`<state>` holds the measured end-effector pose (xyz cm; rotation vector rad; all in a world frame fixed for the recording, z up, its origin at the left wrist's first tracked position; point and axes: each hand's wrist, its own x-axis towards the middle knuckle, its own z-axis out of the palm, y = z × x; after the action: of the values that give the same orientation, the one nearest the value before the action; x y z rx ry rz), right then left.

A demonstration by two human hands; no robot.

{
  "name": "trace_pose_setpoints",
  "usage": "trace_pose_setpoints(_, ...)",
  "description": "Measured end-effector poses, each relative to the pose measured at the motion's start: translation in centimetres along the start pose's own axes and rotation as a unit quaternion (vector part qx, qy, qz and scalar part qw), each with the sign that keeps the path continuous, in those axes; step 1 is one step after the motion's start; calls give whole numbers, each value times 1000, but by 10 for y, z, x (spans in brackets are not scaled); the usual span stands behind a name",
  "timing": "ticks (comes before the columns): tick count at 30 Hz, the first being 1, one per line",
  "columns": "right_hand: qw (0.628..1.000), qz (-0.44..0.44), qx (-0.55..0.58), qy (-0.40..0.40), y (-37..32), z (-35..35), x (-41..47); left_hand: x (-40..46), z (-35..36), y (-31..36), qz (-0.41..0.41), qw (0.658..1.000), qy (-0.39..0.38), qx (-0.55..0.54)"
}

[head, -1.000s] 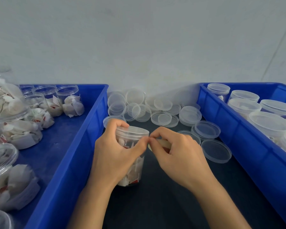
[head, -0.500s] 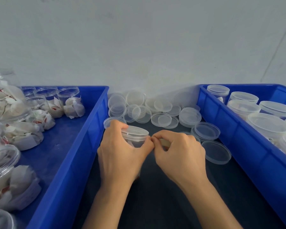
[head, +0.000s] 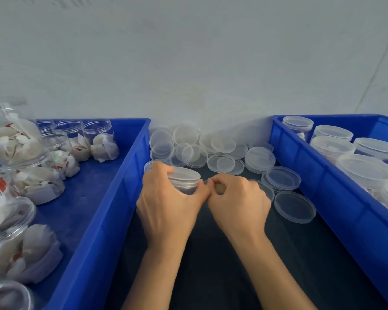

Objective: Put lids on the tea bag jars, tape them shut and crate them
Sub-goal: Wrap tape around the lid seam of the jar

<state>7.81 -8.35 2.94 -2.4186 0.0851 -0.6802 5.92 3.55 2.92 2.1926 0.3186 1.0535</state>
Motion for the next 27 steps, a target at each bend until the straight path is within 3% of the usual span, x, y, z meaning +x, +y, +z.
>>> trace_pose_setpoints(7, 999, 22, 20, -25, -5, 7, 5, 1, -1, 0, -5, 1000, 1, 3)
trace_pose_setpoints(12, 994, 107, -29, 14, 28, -18, 35, -3, -18, -2, -2, 994, 66, -89)
trace_pose_setpoints(17, 999, 34, 29, 11, 27, -18, 20, -1, -7, -22, -15, 989, 2, -148)
trace_pose_setpoints(21, 992, -10, 117, -36, 19, -16, 11, 6, 0, -40, -20, 986, -30, -163)
trace_pose_setpoints(25, 976, -61, 199, -63, 15, -17, -2, 8, 1, -41, 8, 994, -54, -93)
trace_pose_setpoints(27, 969, -77, 227, -65, 16, -18, -4, 4, -2, -36, 40, 999, -22, -29)
